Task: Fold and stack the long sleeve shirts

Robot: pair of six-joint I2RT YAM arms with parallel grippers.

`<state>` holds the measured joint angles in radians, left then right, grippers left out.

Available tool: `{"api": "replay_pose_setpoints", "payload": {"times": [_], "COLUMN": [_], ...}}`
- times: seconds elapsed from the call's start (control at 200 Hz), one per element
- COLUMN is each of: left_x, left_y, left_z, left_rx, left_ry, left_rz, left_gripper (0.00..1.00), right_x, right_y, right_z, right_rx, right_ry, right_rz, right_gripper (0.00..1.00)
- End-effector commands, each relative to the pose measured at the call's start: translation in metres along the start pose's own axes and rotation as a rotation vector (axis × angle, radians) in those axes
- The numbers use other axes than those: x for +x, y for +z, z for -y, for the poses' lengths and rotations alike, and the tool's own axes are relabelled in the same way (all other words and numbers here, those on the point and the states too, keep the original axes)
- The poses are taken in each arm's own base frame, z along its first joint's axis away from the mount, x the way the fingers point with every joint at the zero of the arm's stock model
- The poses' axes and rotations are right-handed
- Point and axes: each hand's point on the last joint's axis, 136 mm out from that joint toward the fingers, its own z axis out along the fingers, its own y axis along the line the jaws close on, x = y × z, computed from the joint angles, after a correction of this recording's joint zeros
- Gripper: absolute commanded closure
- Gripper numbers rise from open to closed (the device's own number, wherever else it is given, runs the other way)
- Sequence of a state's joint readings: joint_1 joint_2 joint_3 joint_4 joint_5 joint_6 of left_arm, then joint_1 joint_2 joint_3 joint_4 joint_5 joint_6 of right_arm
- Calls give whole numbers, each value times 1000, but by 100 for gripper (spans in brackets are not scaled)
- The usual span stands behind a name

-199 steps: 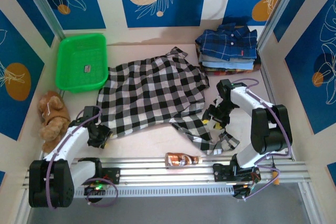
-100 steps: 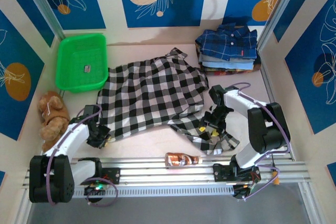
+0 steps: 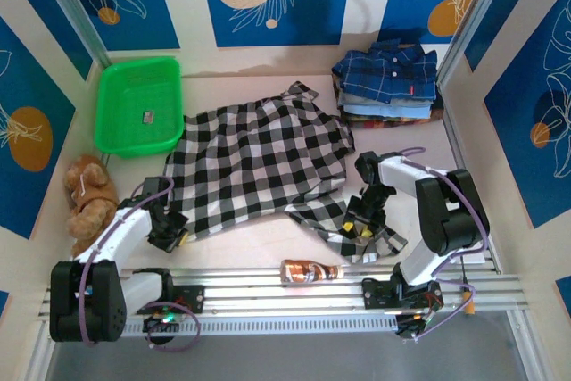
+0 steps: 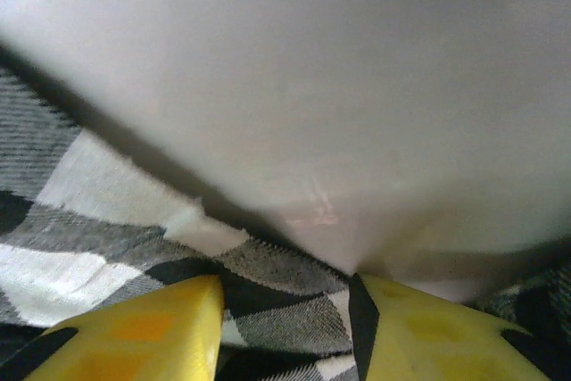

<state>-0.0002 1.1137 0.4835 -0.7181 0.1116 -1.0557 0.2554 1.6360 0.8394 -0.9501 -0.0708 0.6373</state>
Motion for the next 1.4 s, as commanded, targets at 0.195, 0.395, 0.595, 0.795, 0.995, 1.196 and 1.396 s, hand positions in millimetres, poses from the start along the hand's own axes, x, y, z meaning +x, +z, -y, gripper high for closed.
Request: {"api": "replay_pose_setpoints", "payload": {"times": [0.195, 0.395, 0.595, 0.795, 0.995, 1.196, 1.396], "left_x": [-20, -19, -15, -14, -14, -15, -22], "left_y": [-16, -34, -42, -47, -54, -58, -58], "left_z": [52, 52, 51, 49, 54, 50, 48], "left_rx": [222, 235, 249, 255, 276, 266, 217], "left_ry": [76, 85, 82, 78, 79, 81, 72], "left_rz": [83, 105, 104, 109, 115, 129, 149], "left_gripper": [97, 99, 99, 99, 99, 99, 99], "right_x": [-11, 2, 19, 35, 55, 58, 30], "right_y": [-2, -42, -83, -115, -146, -166, -188], "right_z": [-4, -4, -10, -20, -28, -45, -60], "right_rx": [0, -35, -111, -182, -249, -282, -220], "right_ry": [39, 13, -12, -30, -52, -92, -174], "right_rz": [44, 129, 205, 242, 292, 325, 406], "right_gripper": [98, 100, 100, 100, 100, 100, 100]}}
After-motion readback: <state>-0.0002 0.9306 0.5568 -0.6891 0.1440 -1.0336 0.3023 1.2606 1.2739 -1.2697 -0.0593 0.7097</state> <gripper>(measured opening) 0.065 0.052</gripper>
